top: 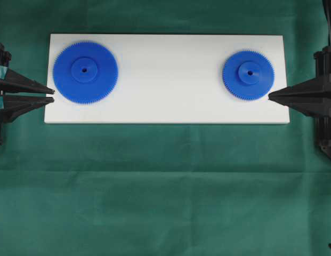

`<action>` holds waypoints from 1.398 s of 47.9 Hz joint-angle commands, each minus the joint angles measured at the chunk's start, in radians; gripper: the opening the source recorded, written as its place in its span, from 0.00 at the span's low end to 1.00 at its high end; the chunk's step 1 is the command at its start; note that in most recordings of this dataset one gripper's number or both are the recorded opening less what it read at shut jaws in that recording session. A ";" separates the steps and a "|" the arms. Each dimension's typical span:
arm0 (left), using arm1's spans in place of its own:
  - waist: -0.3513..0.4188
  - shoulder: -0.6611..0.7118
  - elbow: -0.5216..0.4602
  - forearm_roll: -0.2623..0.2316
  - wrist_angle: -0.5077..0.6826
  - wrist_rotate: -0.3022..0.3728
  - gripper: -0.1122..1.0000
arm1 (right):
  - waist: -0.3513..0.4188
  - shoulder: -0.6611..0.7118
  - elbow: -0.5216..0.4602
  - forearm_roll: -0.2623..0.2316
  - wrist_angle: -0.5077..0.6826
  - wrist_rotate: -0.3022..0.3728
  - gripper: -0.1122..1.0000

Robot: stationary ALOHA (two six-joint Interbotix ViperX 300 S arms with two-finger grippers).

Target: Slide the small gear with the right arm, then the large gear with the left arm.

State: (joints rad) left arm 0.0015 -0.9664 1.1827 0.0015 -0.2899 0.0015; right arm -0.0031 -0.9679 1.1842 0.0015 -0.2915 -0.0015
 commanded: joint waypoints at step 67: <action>0.176 -0.021 0.040 -0.021 0.009 -0.005 0.10 | -0.374 -0.008 0.058 -0.003 0.169 0.071 0.56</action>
State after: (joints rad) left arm 0.1764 -0.9910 1.2333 -0.0169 -0.2761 -0.0046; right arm -0.3651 -1.0048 1.2548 0.0000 -0.1335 0.0675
